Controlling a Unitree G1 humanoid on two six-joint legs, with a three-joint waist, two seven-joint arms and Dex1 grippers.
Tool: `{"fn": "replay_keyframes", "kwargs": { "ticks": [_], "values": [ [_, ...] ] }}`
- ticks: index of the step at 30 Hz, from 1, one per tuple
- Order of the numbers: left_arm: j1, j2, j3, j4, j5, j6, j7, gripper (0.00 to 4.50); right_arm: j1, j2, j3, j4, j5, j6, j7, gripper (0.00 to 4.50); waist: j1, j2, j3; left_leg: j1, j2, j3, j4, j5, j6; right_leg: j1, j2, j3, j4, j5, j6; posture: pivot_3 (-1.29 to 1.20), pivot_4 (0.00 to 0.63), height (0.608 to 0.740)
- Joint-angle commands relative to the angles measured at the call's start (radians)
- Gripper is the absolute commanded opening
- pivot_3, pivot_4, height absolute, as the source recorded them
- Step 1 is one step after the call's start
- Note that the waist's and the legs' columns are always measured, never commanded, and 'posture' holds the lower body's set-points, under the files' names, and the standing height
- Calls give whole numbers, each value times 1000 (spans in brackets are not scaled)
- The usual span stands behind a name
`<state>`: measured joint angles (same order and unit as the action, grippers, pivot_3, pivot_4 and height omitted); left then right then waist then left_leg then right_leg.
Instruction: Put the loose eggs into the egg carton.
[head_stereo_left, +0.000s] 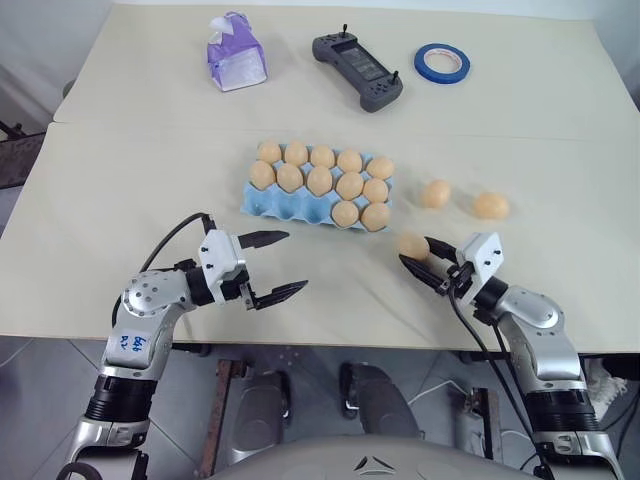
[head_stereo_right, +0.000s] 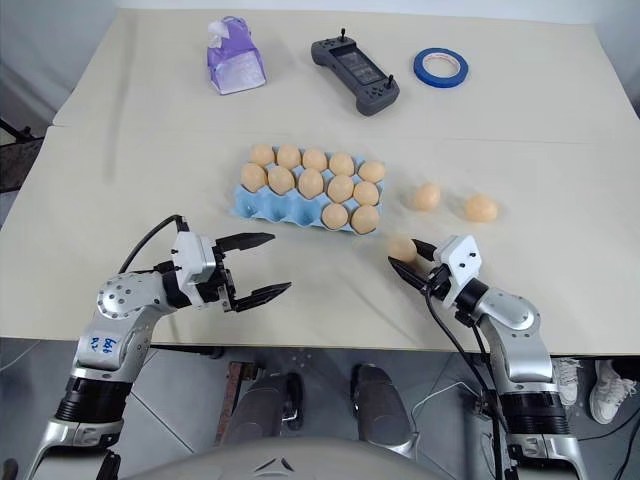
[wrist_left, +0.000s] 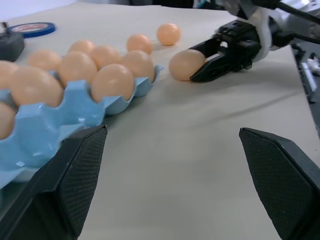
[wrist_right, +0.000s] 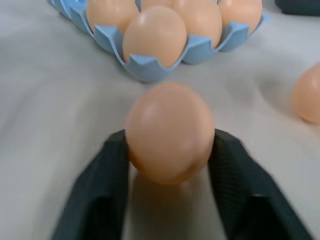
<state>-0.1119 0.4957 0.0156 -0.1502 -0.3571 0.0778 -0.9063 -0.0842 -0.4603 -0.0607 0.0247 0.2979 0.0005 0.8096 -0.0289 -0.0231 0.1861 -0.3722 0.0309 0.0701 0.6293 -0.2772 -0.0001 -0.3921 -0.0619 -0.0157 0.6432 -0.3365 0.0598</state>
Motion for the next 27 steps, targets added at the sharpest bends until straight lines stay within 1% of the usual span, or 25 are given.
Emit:
{"fn": "replay_keyframes", "kwargs": {
  "ticks": [1,5,8,10,12,16,20,21,22,24,26,27],
  "values": [
    [28,2,60,-44,-33,12,45,4500,-5,2,1,-68,44,-5,33,2098,1,0,0,0,0,0,0,0,0,0,0,0,0,0,0,0,150,740],
    [70,10,117,-31,-35,11,80,4500,-35,6,40,-190,104,79,50,2098,-1,0,0,0,0,0,0,0,0,0,0,0,0,0,0,0,150,740],
    [93,4,155,-24,-41,15,107,4500,-107,27,99,-232,93,124,37,2098,-2,0,0,0,0,0,0,0,0,0,0,0,0,0,0,0,150,740],
    [108,1,171,-25,-44,14,119,4500,-189,75,141,-199,19,151,-50,2098,-4,0,0,0,0,0,0,0,0,0,0,0,0,0,0,0,150,740],
    [123,-2,178,-33,-45,10,126,4500,-273,135,184,-148,-29,167,-104,2098,-3,0,0,0,0,-1,0,0,0,-1,-1,0,0,0,0,0,150,740],
    [139,-5,177,-50,-40,9,137,4500,-383,207,262,-40,-96,162,-119,2098,-1,0,0,-1,0,-1,-1,0,-1,-2,-1,-1,0,0,-1,0,150,740],
    [151,-3,181,-69,-40,8,149,4500,-427,246,297,28,-109,167,-97,2098,-1,0,0,-4,0,-3,-1,-2,-2,-4,-2,-3,-1,-1,-1,0,150,740],
    [151,-2,182,-76,-42,11,153,4500,-434,250,297,38,-111,164,-96,2539,-1,0,0,-5,0,-3,-1,-3,-1,-4,-2,-4,-2,-1,-1,0,150,740],
    [152,-2,184,-83,-45,16,159,4500,-441,246,300,42,-100,175,-70,2738,-2,0,0,-5,0,-3,-1,-3,-1,-4,-2,-4,-3,-1,-1,0,150,740],
    [153,-1,182,-98,-50,26,163,4500,-455,232,303,38,-98,159,-34,3410,-2,0,0,-6,0,-3,-1,-4,-1,-4,-2,-4,-4,0,-1,0,150,740],
    [154,2,175,-118,-57,36,160,4500,-468,231,262,13,-84,191,-62,4037,-4,0,0,-6,0,-3,-1,-4,-1,-4,-2,-4,-4,0,-1,0,150,740],
    [148,2,172,-125,-61,43,160,4500,-467,225,237,-5,-73,211,-75,4445,-4,0,0,-6,0,-3,-1,-4,-1,-4,-2,-4,-4,0,-1,0,150,740]
  ]
}}
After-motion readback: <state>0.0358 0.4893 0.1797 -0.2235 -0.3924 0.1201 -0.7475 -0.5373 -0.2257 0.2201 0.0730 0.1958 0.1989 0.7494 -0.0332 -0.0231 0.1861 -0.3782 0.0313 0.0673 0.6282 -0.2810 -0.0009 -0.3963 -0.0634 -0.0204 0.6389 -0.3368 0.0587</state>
